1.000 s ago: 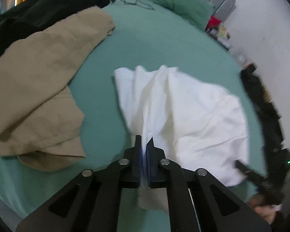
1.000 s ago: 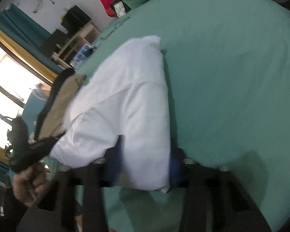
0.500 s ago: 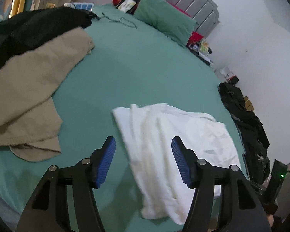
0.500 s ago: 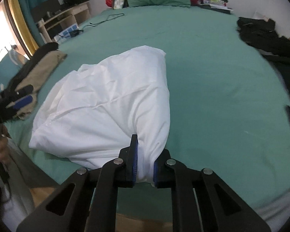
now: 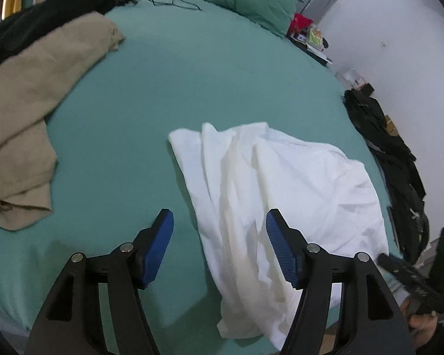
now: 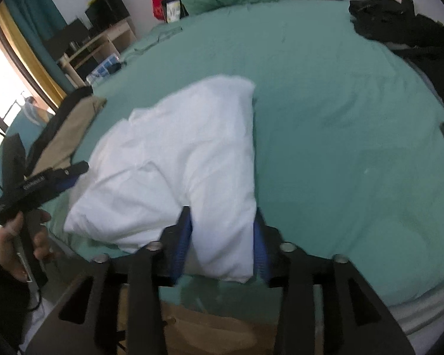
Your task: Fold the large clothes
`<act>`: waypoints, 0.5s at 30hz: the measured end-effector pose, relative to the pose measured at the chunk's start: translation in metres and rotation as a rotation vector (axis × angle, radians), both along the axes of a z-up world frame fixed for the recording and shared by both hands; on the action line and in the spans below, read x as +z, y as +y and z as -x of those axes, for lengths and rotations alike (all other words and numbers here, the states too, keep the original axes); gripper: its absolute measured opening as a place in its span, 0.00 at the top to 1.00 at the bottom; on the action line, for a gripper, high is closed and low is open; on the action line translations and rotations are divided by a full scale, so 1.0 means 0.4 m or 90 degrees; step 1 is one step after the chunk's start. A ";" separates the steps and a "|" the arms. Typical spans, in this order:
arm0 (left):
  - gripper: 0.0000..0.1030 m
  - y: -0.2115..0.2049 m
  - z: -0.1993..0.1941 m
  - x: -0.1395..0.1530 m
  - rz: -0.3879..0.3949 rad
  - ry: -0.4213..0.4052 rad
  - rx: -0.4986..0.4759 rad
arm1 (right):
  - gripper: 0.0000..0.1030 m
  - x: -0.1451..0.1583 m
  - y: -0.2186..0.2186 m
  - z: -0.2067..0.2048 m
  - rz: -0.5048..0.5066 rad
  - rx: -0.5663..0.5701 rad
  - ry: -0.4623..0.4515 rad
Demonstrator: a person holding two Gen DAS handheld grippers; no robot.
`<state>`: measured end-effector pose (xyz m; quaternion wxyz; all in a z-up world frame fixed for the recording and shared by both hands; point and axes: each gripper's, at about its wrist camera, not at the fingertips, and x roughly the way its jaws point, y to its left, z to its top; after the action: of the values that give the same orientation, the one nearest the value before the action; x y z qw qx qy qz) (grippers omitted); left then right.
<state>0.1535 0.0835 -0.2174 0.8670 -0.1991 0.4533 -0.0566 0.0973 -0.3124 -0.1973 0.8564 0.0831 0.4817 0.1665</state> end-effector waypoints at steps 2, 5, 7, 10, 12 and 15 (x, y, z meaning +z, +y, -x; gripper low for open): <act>0.34 0.004 0.005 0.005 0.001 -0.012 0.012 | 0.45 0.023 -0.009 -0.008 -0.005 -0.005 -0.023; 0.33 0.020 -0.007 0.004 0.018 -0.011 0.032 | 0.41 0.043 -0.029 -0.026 -0.018 -0.012 -0.043; 0.33 0.027 -0.022 -0.006 0.035 -0.002 0.036 | 0.41 0.044 -0.035 -0.040 -0.018 -0.015 -0.045; 0.33 0.029 -0.053 -0.033 0.046 0.029 0.035 | 0.41 0.030 -0.038 -0.078 -0.034 -0.018 -0.037; 0.33 0.023 -0.063 -0.030 0.060 0.027 0.035 | 0.41 0.018 -0.054 -0.099 -0.087 -0.003 -0.037; 0.32 0.005 -0.078 -0.039 0.145 0.031 -0.008 | 0.41 -0.014 -0.048 -0.139 -0.096 -0.004 -0.019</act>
<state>0.1847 0.0855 -0.2330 0.8269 -0.2949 0.4663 -0.1087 0.1530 -0.3318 -0.2028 0.8552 0.1468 0.4549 0.2005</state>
